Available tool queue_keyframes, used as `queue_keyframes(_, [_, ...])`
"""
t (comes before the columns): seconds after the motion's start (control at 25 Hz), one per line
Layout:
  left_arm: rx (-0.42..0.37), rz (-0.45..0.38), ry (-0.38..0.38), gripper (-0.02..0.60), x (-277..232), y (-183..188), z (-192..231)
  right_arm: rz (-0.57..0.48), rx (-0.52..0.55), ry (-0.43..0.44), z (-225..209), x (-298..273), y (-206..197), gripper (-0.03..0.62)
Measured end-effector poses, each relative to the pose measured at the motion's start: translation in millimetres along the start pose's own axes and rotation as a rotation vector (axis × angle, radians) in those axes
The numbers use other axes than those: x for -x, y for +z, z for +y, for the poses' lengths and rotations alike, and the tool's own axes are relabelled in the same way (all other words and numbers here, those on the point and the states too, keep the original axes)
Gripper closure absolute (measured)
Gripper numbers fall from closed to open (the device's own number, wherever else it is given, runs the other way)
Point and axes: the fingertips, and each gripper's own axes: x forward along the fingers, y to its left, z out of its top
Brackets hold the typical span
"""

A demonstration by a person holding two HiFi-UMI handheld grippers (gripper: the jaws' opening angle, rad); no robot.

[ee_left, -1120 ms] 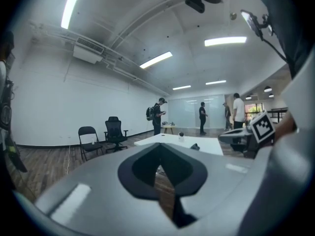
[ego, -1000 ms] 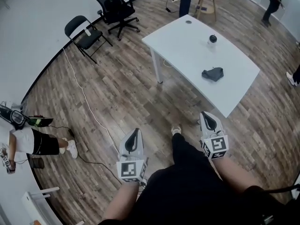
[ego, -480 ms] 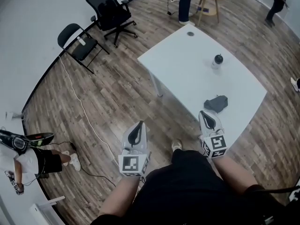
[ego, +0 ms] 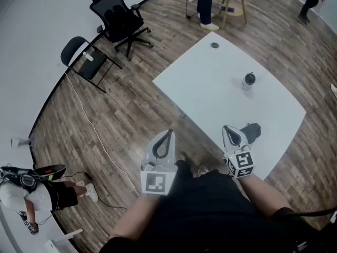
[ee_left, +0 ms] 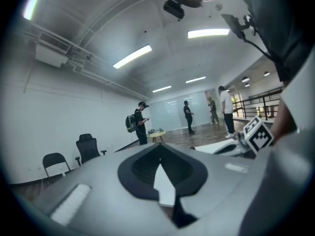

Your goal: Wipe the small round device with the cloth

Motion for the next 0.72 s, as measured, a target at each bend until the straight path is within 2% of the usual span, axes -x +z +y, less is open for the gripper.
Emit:
queue_keyframes(0.24, [0.006,-0.011,-0.102,0.577,-42.6,-8.2,17.9,-0.006,-0.004,-0.104,-27.2,-22.5,8.1,0.592])
queue_keyframes(0.44, [0.031,-0.035,-0.242,0.577,-99.4,-7.2,32.7,-0.011,-0.054,-0.275,-60.7,-31.9,12.0,0.592])
queue_keyframes(0.72, [0.062,-0.008,-0.411,0.577,-175.2,-14.4,49.3,0.012,-0.125,-0.491,-82.7,-33.9,12.1,0.592])
